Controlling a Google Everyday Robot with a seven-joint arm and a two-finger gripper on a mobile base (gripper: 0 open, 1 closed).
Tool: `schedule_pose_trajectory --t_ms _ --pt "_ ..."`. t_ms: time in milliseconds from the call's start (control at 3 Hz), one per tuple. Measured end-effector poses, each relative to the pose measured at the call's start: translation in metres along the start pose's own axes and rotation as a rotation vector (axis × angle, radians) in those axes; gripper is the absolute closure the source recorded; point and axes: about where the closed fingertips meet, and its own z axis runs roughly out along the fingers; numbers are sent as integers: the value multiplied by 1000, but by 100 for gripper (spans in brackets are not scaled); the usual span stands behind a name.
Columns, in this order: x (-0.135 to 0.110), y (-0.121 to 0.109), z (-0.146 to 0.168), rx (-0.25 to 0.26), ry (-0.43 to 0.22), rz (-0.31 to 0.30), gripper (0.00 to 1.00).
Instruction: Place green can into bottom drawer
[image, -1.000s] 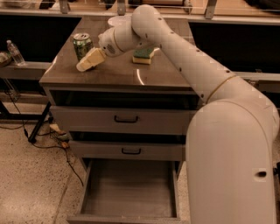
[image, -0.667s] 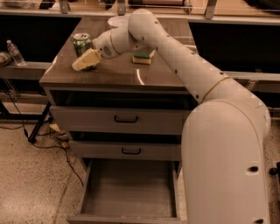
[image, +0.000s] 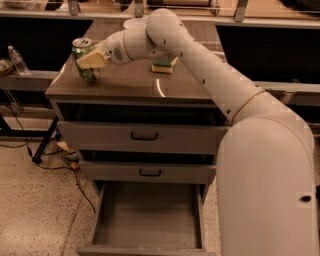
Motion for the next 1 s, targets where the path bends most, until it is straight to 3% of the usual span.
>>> schedule_pose_trajectory --t_ms 333,667,1000 --pt "-25 20 -22 -5 -53 -3 93" --pt "-23 24 -61 32 -51 -2 100" --pt "-1 44 -120 44 2 -24 100"
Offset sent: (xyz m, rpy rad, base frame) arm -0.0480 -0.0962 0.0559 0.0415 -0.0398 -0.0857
